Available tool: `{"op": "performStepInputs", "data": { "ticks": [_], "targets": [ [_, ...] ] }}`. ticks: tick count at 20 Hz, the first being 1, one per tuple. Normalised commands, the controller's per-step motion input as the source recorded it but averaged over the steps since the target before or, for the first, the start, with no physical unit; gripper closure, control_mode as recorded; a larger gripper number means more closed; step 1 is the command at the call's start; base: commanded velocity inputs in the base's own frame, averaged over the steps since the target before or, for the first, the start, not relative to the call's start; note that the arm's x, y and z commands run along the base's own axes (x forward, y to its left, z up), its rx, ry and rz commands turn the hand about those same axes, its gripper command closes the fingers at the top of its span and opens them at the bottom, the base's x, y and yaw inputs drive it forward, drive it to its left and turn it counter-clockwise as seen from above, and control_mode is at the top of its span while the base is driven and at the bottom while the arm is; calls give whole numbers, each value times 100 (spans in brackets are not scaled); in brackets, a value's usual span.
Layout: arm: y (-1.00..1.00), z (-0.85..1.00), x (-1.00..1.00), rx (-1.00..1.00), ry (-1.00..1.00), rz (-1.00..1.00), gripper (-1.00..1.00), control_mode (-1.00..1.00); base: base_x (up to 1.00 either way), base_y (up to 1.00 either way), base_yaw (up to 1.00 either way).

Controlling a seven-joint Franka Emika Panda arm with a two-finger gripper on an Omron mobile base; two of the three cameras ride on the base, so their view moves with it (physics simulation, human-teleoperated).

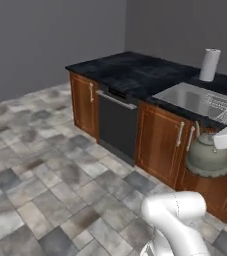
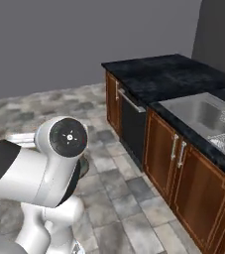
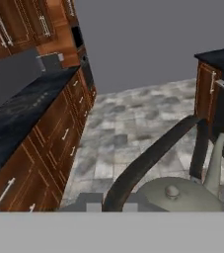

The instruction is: Open the cabinet, pick the kettle from the cabinet, and place it in the sink.

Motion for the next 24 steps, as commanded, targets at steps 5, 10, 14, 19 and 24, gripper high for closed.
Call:
{"op": "performStepInputs", "data": {
  "ticks": [5,10,14,19,24],
  "targets": [
    [0,0,0,0,0,0,100,100,0,3,-100],
    [0,0,0,0,0,0,100,100,10,14,-89],
    [0,0,0,0,0,0,100,100,29,32,-28],
    [0,0,0,0,0,0,100,100,41,52,-13],
    [0,0,0,0,0,0,100,100,44,52,-12]
  ]
}}
